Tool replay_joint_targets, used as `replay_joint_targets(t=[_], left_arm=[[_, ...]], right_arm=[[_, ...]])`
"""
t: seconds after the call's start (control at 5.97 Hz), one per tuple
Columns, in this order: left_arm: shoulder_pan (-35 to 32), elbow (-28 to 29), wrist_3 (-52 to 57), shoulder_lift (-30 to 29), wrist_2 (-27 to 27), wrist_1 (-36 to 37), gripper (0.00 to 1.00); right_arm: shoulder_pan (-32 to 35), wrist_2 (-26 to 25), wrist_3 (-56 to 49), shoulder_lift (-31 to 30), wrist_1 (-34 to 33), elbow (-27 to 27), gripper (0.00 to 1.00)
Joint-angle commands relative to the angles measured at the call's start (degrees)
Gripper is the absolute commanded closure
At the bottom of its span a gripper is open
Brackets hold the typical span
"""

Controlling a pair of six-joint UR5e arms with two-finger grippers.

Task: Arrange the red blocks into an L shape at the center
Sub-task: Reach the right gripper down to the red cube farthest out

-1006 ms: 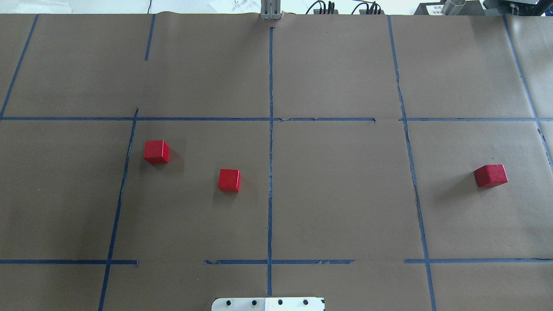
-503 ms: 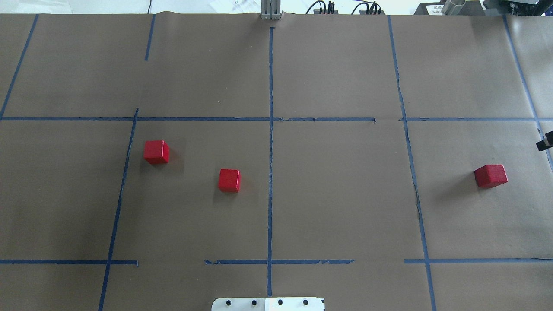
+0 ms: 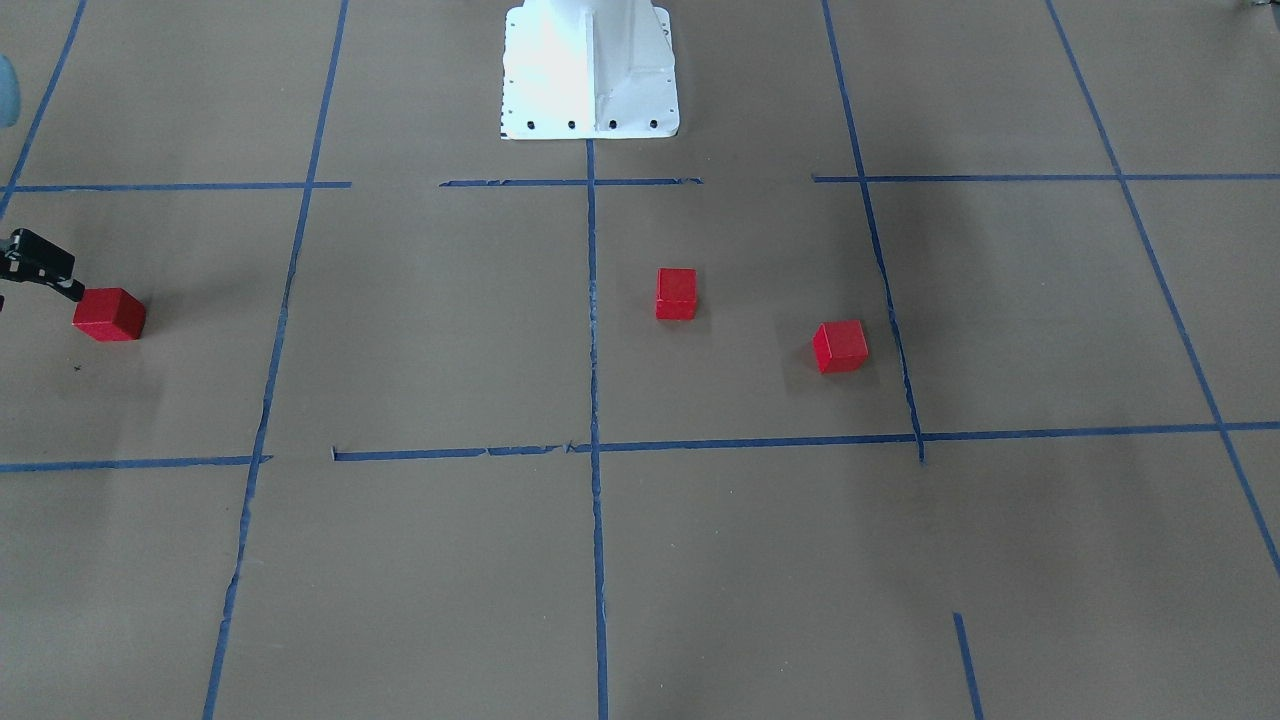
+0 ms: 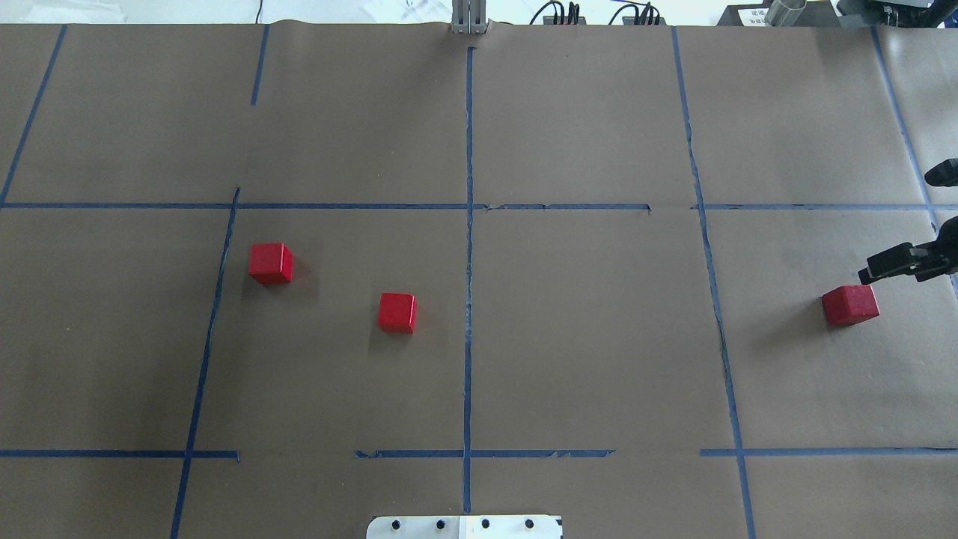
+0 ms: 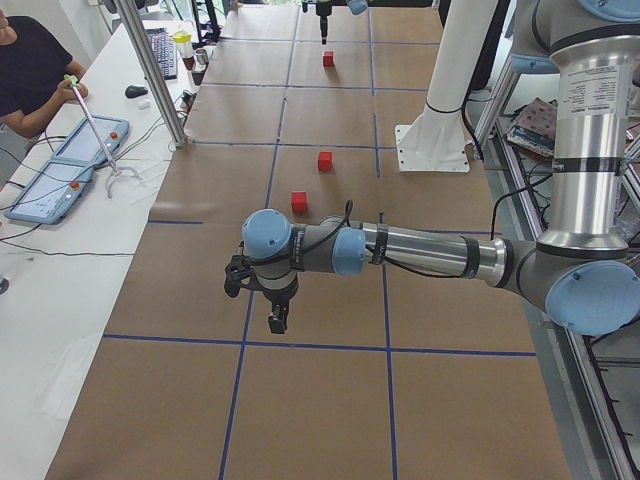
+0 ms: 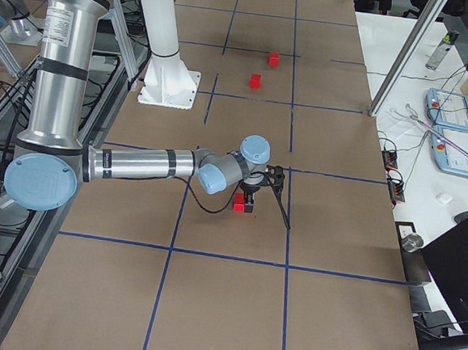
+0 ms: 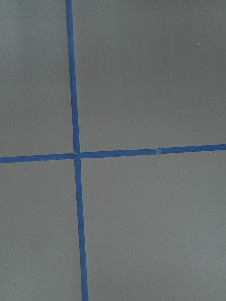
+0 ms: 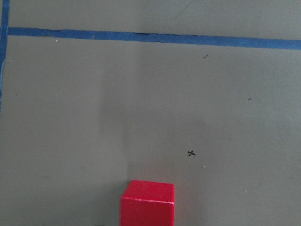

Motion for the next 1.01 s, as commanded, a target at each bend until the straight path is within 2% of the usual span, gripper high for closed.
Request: replay_joint_targets(t=[0.0, 0.17, 0.67, 0.84], left_arm=[[0.0, 0.0, -0.02, -0.09, 0.0, -0.02, 0.0], [0.0, -0.09, -0.11, -0.09, 0.0, 0.07, 0.0], [0.0, -0.53, -0.2, -0.09, -0.09, 0.07, 0.0], [0.0, -0.53, -0.2, -0.09, -0.09, 0.07, 0.0]], right_arm=[[-4.39, -3.03, 3.18, -0.02, 1.78, -0.37, 0.01], [-5.54, -4.61, 3.1, -0.02, 1.78, -1.07, 0.01], [-6.86, -4.72, 3.1, 0.59, 1.87, -3.44, 0.02], [-7.31, -4.8, 3.1, 0.68, 1.78, -3.8, 0.09]])
